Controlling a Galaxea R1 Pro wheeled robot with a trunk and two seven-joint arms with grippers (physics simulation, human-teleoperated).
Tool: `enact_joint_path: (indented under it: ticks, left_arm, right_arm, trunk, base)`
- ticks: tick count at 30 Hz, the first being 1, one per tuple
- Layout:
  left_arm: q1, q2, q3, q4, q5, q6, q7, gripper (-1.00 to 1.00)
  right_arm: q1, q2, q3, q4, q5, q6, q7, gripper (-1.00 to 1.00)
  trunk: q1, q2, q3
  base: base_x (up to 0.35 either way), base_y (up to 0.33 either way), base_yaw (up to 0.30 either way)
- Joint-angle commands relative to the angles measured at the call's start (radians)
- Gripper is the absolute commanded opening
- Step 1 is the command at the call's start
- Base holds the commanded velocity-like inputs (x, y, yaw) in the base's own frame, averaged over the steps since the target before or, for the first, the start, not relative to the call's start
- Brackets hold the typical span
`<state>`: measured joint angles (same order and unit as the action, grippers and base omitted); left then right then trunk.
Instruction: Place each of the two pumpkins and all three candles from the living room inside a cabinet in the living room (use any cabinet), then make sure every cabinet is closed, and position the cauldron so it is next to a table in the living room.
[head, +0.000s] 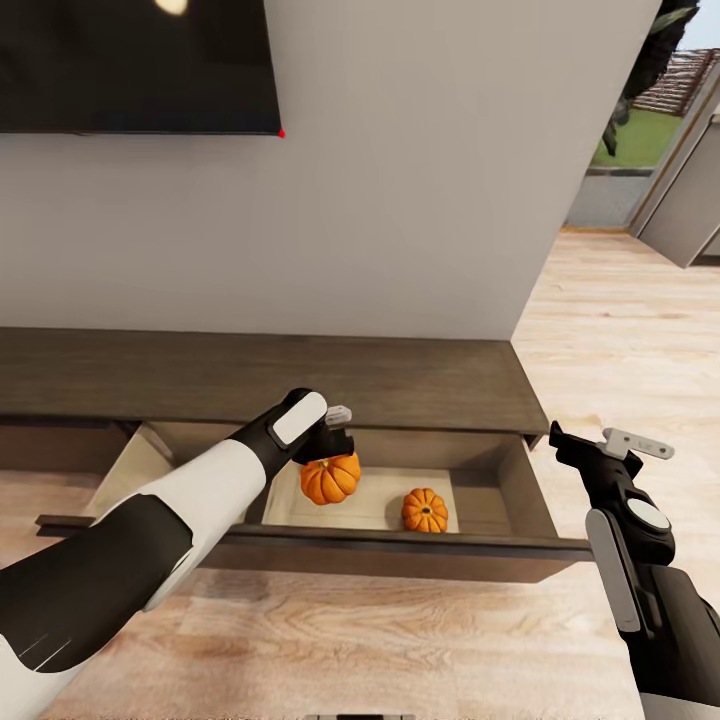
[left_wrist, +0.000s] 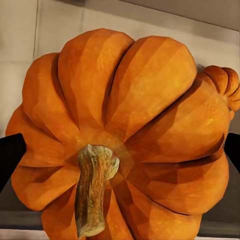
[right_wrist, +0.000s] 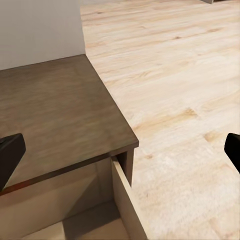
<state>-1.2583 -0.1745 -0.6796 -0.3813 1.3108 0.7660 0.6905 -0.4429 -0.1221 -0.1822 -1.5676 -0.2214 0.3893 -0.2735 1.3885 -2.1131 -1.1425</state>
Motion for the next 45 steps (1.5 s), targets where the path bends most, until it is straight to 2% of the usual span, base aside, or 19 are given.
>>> enact_joint_path:
  ticks: [1,9,12,13,14,16,19,28,45]
  left_arm:
    - [-0.001,0.0,-0.005,-0.001,0.007,0.001,0.009,-1.0]
    - [-0.001,0.0,-0.005,-0.001,0.007,0.001,0.009,-1.0]
    - [-0.001,0.0,-0.009,-0.001,0.006,-0.026,0.01,-1.0]
    - [-0.001,0.0,-0.018,-0.001,0.004,-0.055,0.01,-1.0]
    - [0.0,0.0,-0.111,0.001,0.001,-0.173,0.008,-1.0]
    - [0.003,0.0,-0.14,0.001,0.002,-0.19,0.007,-1.0]
    - [0.005,0.0,-0.157,0.001,0.002,-0.199,0.006,-1.0]
    - [0.005,0.0,-0.161,0.001,0.002,-0.195,0.006,-1.0]
    - [0.005,0.0,-0.161,0.001,0.004,-0.191,0.006,-1.0]
  right_arm:
    - [0.0,-0.001,0.0,-0.002,-0.01,0.003,-0.007,1.0]
    - [0.0,-0.001,0.0,-0.002,-0.01,0.003,-0.007,1.0]
    - [0.0,-0.002,0.0,-0.002,-0.01,0.003,-0.007,1.0]
    - [0.0,-0.002,-0.001,-0.002,-0.01,0.003,-0.007,1.0]
    - [0.0,-0.002,-0.002,-0.002,-0.01,0.003,-0.007,1.0]
    - [0.0,-0.002,-0.002,-0.002,-0.01,0.003,-0.007,1.0]
    - [0.0,-0.002,-0.002,-0.002,-0.01,0.003,-0.007,1.0]
    - [0.0,-0.001,-0.002,-0.002,-0.01,0.003,-0.007,1.0]
    - [0.0,-0.002,-0.002,-0.002,-0.01,0.003,-0.007,1.0]
  trunk:
    - [0.0,0.0,-0.002]
    - [0.0,0.0,-0.015]
    - [0.0,0.0,-0.019]
    - [0.0,0.0,-0.021]
    - [0.0,0.0,-0.023]
    - [0.0,0.0,-0.026]
    - [0.0,0.0,-0.03]
    - [0.0,0.0,-0.044]
    - [0.0,0.0,-0.07]
  base:
    - [0.0,0.0,0.0]
    - [0.0,0.0,0.0]
    - [0.0,0.0,0.0]
    - [0.0,0.0,0.0]
    - [0.0,0.0,0.0]
    - [0.0,0.0,0.0]
    - [0.0,0.0,0.0]
    - [0.0,-0.108,0.0]
    - [0.0,-0.007,0.0]
